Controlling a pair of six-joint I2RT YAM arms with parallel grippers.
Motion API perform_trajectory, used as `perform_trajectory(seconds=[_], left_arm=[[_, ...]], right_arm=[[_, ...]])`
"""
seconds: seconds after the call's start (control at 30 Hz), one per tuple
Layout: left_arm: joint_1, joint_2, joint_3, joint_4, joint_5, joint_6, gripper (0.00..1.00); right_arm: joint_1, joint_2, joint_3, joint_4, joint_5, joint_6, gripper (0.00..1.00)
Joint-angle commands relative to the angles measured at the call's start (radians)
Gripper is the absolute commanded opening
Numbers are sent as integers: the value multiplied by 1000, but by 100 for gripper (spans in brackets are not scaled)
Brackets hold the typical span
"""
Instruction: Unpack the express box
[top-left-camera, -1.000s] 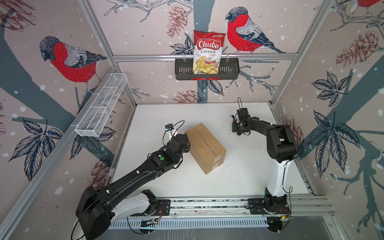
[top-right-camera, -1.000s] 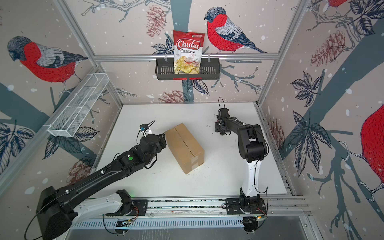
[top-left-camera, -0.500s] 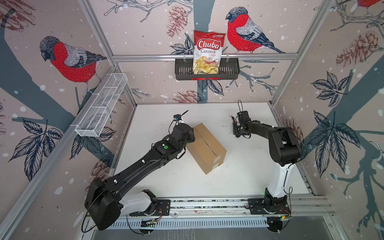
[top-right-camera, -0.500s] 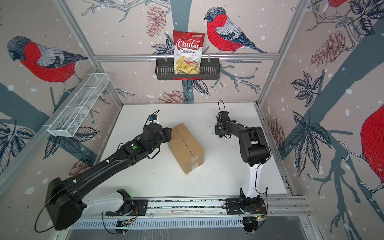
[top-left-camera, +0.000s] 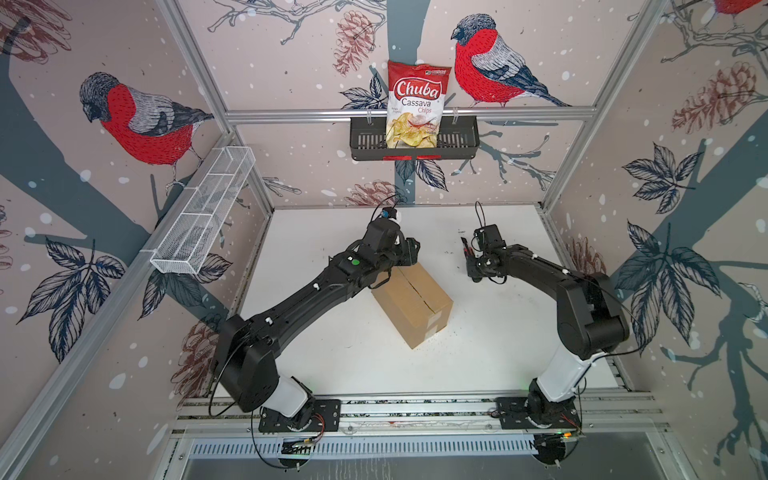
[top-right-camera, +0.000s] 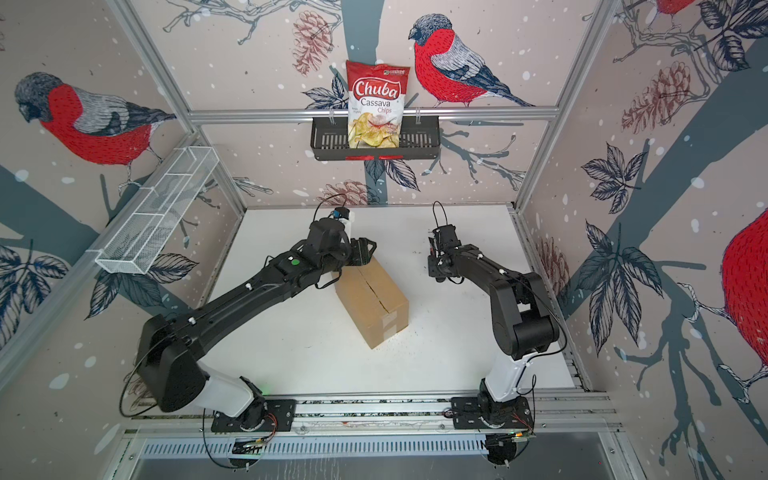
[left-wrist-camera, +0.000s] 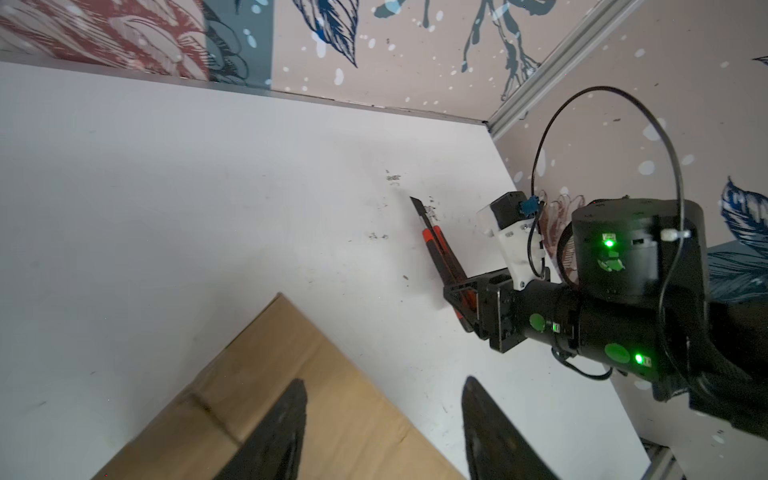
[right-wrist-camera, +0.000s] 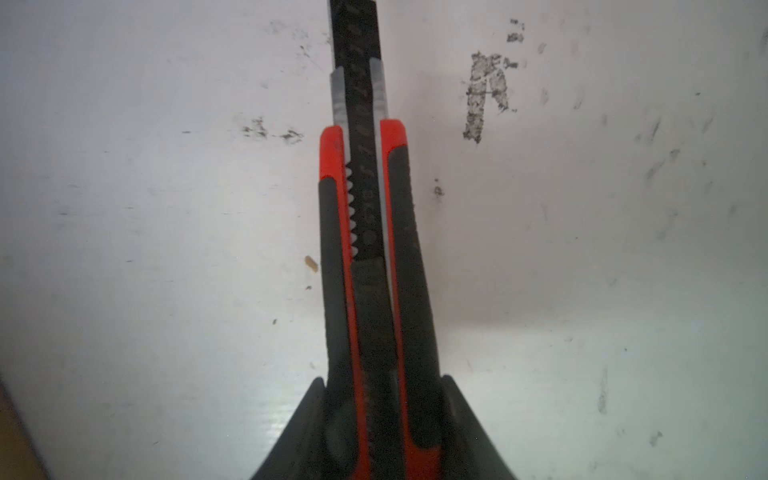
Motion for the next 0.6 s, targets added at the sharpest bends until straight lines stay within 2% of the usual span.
perform_trajectory(seconds=[0.0, 0.13, 0.57], left_arm=[[3, 55, 50, 41, 125, 12, 60], [3, 132, 101, 75, 199, -2, 60], [-8, 272, 149, 297, 298, -95, 59]], right_arm=[[4, -62, -11, -35, 18, 8, 21], [5, -129, -12, -65, 13, 7, 20], [57, -279, 31, -108, -117, -12, 20]])
